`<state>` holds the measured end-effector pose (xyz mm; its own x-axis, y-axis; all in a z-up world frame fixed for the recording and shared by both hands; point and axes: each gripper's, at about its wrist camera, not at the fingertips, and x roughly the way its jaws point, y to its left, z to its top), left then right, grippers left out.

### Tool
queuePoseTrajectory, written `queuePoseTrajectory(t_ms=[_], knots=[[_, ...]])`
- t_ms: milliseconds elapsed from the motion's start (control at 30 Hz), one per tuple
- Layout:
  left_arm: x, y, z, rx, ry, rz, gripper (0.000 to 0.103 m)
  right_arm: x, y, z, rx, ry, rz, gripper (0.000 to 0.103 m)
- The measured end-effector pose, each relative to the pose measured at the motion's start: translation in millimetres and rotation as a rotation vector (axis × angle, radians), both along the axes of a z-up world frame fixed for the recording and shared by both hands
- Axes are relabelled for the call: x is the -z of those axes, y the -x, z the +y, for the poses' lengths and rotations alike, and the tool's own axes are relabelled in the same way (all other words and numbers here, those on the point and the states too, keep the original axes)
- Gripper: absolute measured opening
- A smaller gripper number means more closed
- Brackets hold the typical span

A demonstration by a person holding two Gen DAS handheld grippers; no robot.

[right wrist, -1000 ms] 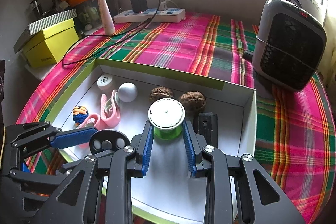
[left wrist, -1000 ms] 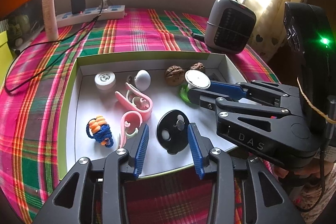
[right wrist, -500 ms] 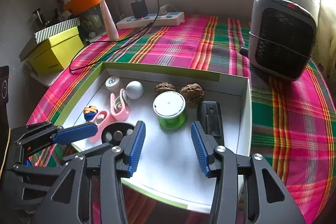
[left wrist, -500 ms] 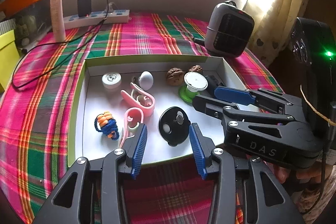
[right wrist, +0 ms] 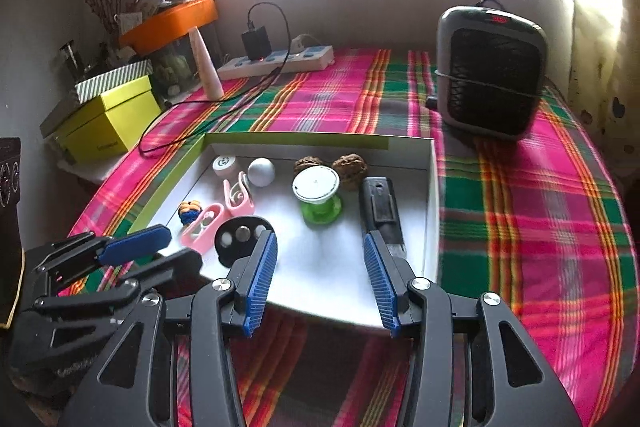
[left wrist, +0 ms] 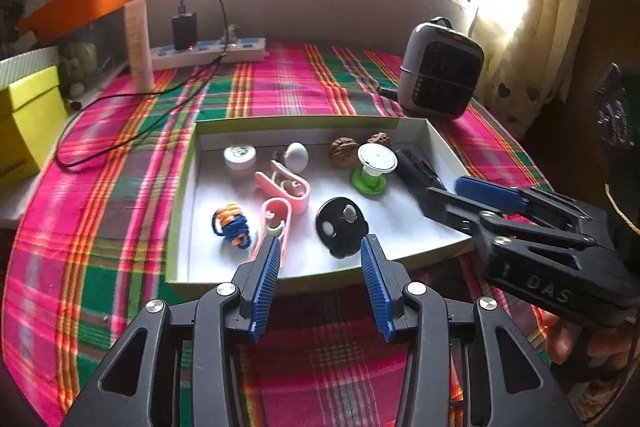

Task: Organize objects

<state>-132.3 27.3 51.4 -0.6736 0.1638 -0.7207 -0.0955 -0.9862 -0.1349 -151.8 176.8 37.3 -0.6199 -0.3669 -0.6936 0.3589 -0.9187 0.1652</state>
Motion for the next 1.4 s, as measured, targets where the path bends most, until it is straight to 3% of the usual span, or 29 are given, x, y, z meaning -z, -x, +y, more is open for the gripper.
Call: queuePoseTrajectory(t_ms=[233,967,1100,1400], knots=[[0.5,-18.0,-1.4,-0.027,0.035,0.013,0.040,2.1,-21.7,4.2,0.032,-0.027,0.016,0.047],[26.5,-62.6,-4.3,-0.061,0.087,-0.050,0.040,37.4,-74.7,14.7,0.136,-0.152,-0.076,0.047],[29.4,-68.6,-2.5,-0.057,0.090,-0.063,0.040,37.9,-81.7,14.3,0.146,-0.177,-0.069,0.055],[36.8,-83.3,1.1,-0.085,0.102,-0.057,0.041,39.6,-95.3,13.1,0.163,-0.196,-0.050,0.056]])
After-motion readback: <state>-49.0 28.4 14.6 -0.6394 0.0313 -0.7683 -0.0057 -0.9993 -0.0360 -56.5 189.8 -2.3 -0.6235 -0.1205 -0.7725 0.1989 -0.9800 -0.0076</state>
